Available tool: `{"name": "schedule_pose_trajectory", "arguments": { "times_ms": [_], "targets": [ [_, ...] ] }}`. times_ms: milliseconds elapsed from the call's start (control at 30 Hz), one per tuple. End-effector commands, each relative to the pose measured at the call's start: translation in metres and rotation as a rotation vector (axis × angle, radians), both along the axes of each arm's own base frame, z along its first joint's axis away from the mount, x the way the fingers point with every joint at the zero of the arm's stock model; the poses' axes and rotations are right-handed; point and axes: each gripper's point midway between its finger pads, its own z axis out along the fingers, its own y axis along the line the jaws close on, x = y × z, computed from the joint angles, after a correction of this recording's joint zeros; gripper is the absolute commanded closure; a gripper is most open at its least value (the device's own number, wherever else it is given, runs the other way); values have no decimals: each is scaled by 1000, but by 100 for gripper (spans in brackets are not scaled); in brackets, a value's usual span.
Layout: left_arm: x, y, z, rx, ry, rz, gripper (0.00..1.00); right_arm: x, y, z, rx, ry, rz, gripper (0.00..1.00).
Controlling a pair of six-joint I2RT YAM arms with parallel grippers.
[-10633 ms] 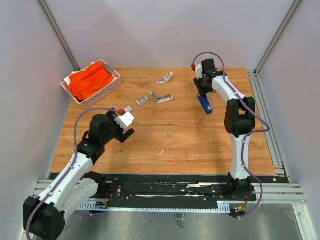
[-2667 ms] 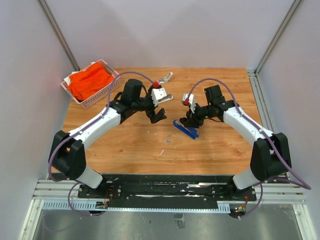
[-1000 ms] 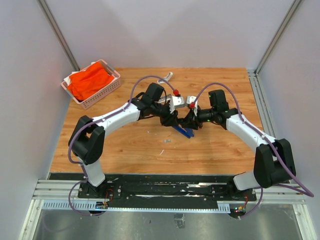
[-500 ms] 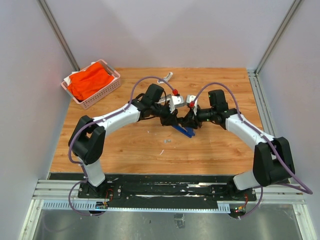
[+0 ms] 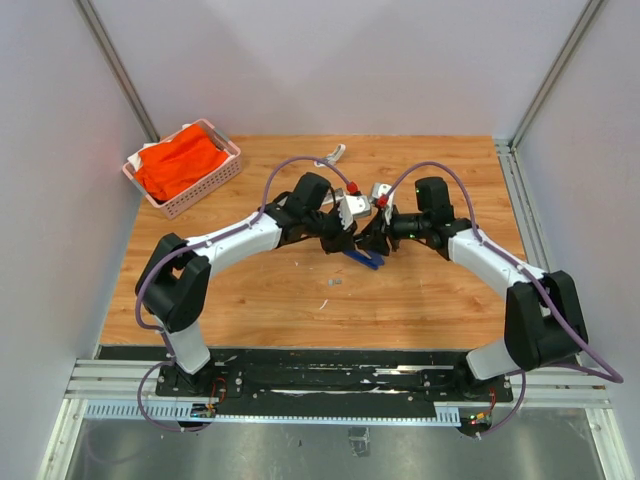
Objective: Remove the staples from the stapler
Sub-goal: Unload the staple at the center of the board.
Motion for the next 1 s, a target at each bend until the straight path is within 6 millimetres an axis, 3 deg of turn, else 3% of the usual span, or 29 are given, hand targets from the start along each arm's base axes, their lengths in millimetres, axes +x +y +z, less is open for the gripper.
{"name": "schedule_pose_trajectory", "arguments": {
  "times_ms": [0, 333, 600, 767, 967],
  "targets": [
    [0, -12, 10, -32, -50, -4, 100, -14, 23, 7, 80, 41, 68, 55],
    [-2, -15, 15, -59, -38, -8, 100, -8, 19, -15, 31, 58, 34, 55],
    [-8, -12, 15, -61, -42, -28, 100, -4, 5, -19, 25, 45, 19, 92],
    [-6, -8, 15, -51, -59, -11, 100, -1, -9, -20, 42, 69, 4, 96],
    [7, 4, 14, -66, -64, 61, 100, 14, -42, -13, 64, 63, -94, 98]
  ]
}}
